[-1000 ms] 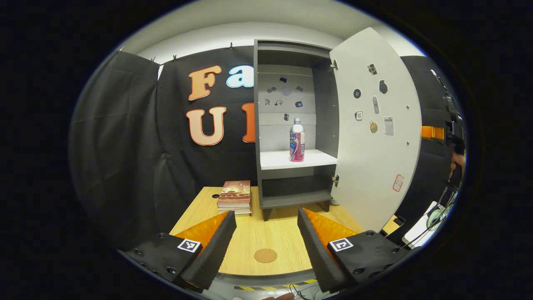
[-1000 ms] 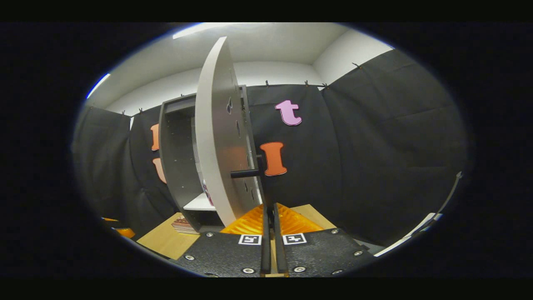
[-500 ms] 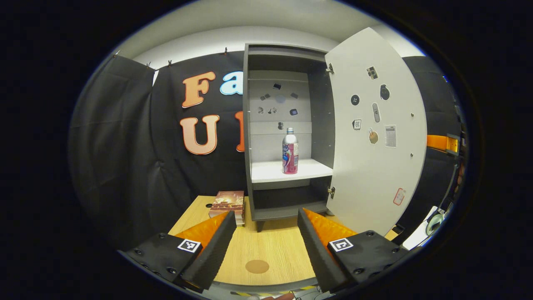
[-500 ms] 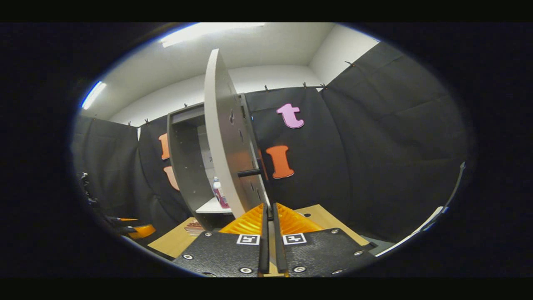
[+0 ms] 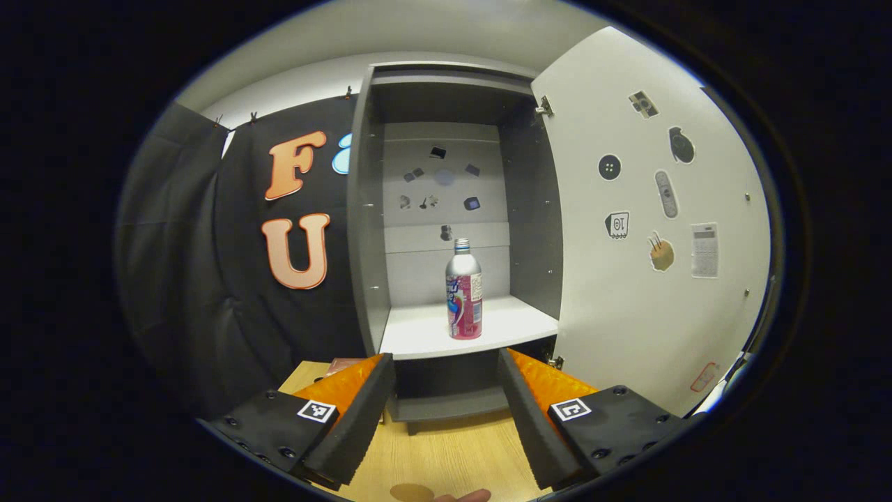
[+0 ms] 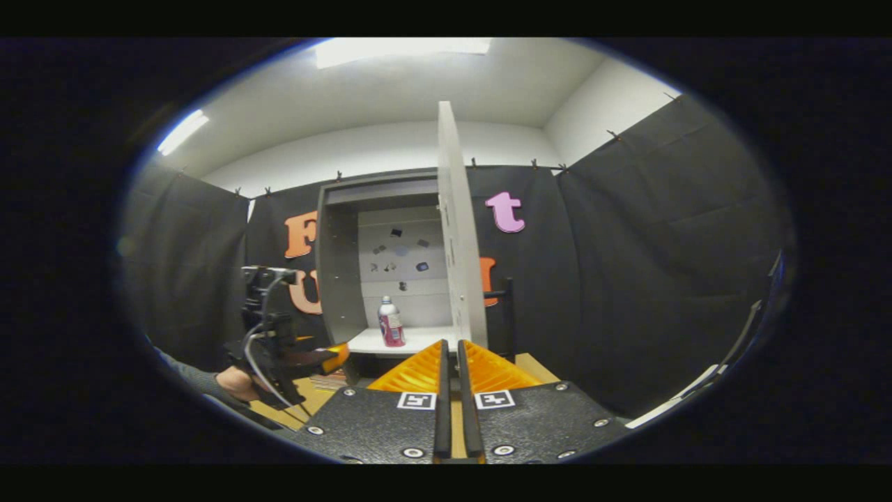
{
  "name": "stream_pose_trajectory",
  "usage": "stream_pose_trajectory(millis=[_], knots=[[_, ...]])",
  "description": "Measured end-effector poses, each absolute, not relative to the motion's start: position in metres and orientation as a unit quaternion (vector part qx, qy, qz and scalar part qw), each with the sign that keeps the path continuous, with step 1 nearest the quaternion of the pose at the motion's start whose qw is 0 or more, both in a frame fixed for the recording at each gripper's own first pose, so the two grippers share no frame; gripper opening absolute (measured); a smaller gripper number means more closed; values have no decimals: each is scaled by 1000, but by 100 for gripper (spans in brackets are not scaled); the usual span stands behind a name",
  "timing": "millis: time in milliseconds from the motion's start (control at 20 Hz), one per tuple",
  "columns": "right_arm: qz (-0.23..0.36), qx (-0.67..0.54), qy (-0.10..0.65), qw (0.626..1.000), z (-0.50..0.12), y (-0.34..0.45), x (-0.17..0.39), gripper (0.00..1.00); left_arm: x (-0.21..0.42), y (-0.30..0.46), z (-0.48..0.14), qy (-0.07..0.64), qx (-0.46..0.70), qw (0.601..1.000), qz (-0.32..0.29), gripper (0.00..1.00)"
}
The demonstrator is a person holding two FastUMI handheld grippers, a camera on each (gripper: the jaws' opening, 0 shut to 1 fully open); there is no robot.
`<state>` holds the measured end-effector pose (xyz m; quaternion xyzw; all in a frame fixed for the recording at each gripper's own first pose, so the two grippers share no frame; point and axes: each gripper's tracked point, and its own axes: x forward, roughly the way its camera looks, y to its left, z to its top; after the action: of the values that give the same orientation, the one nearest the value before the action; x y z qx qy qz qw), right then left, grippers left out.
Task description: Open the cabinet door with the right hand, grasp the bottle in the cabinet with the left hand and place it on the coaster, then close the cabinet door with the right hand.
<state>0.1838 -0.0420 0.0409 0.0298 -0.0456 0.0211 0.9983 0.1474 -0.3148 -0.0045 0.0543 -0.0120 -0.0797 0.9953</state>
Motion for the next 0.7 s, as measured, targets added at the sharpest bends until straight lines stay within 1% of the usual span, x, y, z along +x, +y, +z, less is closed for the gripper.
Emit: stream_pose_trajectory(millis=[50,100,150,200,400,550,600,650,700], knots=[[21,33,-43,998,38,-39,187,7,164,-323,-1,-16,55,995,-85,96],[22,36,-42,998,37,-36,188,18,181,-329,2,-23,55,994,-87,96],[25,35,-38,998,35,-33,189,20,198,-334,4,-29,54,994,-88,98],[25,35,-30,999,32,-32,189,22,214,-338,7,-32,54,994,-88,96],[24,65,-6,998,22,-20,196,31,274,-346,0,-22,41,995,-89,96],[7,65,11,998,15,-22,199,34,315,-347,-2,-18,39,995,-89,96],[-2,62,13,998,14,-26,201,29,326,-348,-4,-14,40,995,-88,96],[-4,65,14,998,14,-26,203,34,339,-351,-7,-11,38,995,-92,96],[-4,71,17,997,13,-22,205,35,348,-354,-8,-9,34,995,-94,96]])
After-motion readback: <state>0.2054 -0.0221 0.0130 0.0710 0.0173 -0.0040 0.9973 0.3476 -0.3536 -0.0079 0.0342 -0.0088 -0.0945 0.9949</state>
